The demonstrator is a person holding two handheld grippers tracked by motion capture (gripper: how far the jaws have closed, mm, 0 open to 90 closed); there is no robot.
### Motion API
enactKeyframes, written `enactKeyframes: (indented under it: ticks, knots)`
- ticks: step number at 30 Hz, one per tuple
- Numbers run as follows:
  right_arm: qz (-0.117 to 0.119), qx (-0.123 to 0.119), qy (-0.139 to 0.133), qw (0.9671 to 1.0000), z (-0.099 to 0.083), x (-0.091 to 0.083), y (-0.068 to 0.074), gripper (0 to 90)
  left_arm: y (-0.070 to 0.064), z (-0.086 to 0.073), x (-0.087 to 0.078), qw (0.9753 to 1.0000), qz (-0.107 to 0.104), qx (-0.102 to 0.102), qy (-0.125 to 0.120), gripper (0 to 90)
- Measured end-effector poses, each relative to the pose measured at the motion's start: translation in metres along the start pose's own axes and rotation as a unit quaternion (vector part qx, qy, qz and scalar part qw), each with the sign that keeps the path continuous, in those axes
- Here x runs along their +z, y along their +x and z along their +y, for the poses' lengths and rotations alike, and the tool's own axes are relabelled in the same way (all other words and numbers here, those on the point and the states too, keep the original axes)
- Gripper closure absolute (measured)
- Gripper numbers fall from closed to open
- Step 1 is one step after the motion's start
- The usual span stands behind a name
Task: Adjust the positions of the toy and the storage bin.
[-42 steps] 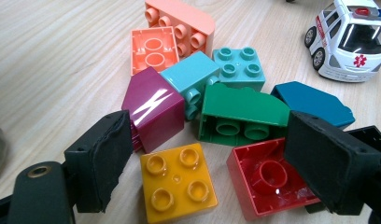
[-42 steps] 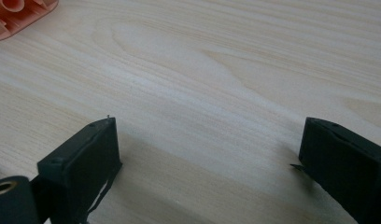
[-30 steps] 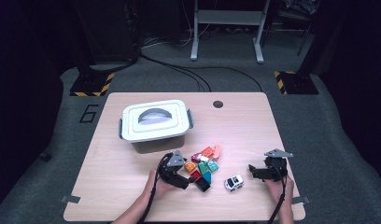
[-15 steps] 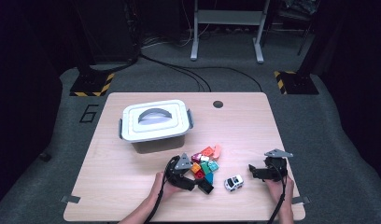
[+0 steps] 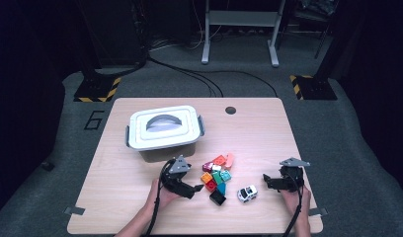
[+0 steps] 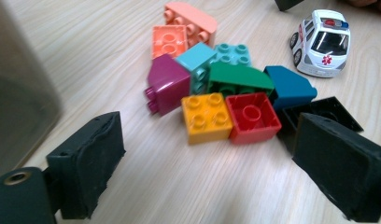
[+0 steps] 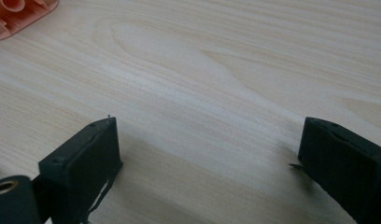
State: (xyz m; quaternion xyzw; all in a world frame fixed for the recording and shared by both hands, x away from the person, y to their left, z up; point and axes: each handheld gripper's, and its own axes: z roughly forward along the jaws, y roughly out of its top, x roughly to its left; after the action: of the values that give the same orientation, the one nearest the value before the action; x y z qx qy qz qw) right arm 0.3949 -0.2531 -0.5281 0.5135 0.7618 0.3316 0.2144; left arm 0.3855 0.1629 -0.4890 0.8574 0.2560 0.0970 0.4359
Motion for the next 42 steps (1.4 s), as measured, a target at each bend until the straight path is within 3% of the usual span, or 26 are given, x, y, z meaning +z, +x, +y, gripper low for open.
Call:
enactKeyframes:
  ticks: [1, 6, 8, 13, 16, 20, 26, 28, 32, 33, 39, 42]
  knots:
    - [0.0, 0.0, 0.0, 1.0, 0.0, 0.0, 0.0, 4.9, 0.005, -0.005, -0.009, 1.0, 0.007, -0.006, 0.002, 6.7]
    - [-0.001, -0.001, 0.001, 1.0, 0.0, 0.0, 0.0, 4.9, 0.011, -0.015, -0.022, 0.9997, 0.02, -0.011, 0.001, 3.9]
    - [-0.001, -0.001, 0.001, 1.0, 0.0, 0.0, 0.0, 4.9, 0.014, -0.02, -0.029, 0.9996, 0.024, -0.013, 0.011, 2.7]
    - [-0.002, -0.001, 0.001, 1.0, 0.0, 0.0, 0.0, 4.9, 0.022, -0.036, -0.055, 0.9985, 0.046, -0.029, -0.001, 1.0]
    - [-0.002, -0.001, 0.001, 1.0, 0.0, 0.0, 0.0, 4.9, 0.028, -0.043, -0.062, 0.9979, 0.055, -0.035, 0.0, 0.3]
    - [-0.002, -0.001, 0.001, 1.0, 0.0, 0.0, 0.0, 4.9, 0.042, -0.062, -0.084, 0.9951, 0.083, -0.053, -0.002, 0.1]
    - [-0.002, -0.001, 0.001, 1.0, 0.0, 0.0, 0.001, 5.0, 0.054, -0.068, -0.11, 0.9914, 0.105, -0.075, -0.021, 0.0]
    - [-0.002, -0.001, 0.001, 1.0, 0.0, 0.0, 0.001, 4.9, 0.061, -0.067, -0.128, 0.9897, 0.116, -0.079, -0.026, 0.0]
    - [-0.002, -0.001, 0.001, 1.0, 0.0, 0.0, 0.001, 4.9, 0.068, -0.061, -0.141, 0.9879, 0.128, -0.08, -0.034, 0.0]
    - [-0.002, -0.001, 0.001, 1.0, 0.0, 0.0, 0.001, 4.9, 0.075, -0.053, -0.15, 0.9873, 0.132, -0.079, -0.039, 0.0]
    - [-0.002, -0.001, 0.001, 1.0, 0.0, 0.0, 0.001, 4.9, 0.09, -0.032, -0.162, 0.9863, 0.139, -0.074, -0.049, 0.0]
    - [-0.002, -0.001, 0.001, 1.0, 0.0, 0.0, 0.001, 4.9, 0.1, -0.019, -0.163, 0.988, 0.124, -0.077, -0.051, 0.0]
